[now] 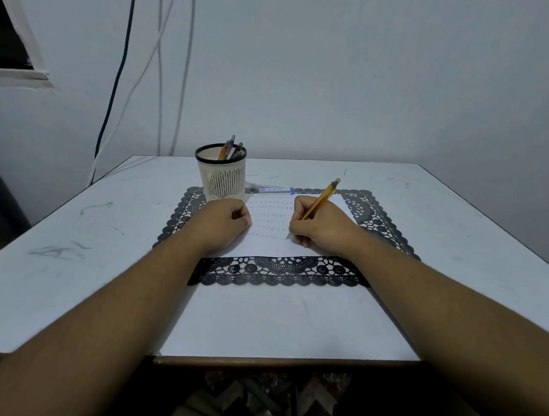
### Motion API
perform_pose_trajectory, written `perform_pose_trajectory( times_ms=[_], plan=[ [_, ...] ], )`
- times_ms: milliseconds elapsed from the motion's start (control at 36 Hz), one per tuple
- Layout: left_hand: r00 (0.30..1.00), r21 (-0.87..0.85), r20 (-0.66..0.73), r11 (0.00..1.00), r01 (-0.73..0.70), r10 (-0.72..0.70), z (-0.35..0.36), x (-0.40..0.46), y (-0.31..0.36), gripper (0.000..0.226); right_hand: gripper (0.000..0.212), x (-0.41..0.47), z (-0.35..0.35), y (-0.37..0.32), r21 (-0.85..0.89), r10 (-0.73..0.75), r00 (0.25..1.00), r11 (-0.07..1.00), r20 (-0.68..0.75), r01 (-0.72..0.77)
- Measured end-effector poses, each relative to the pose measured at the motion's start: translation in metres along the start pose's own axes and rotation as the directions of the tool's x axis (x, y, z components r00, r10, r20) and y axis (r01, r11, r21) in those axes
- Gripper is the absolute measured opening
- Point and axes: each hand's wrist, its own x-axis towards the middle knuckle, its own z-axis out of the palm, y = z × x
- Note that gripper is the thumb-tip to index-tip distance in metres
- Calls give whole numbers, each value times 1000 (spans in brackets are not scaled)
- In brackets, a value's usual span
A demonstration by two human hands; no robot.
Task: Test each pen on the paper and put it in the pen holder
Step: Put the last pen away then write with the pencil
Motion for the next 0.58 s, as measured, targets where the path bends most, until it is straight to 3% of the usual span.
perform_pose_trajectory(
  times_ms=[361, 583],
  plan=[
    [1000, 7, 3, 1000, 5, -5, -1, 2, -1, 15, 32, 3, -4, 3, 109, 3, 1000, 994, -14, -2],
    [1000, -4, 8, 1000, -3, 4, -1, 1, -1, 16, 26, 4, -6, 4, 36, 13, 1000, 999, -16, -12]
  ],
)
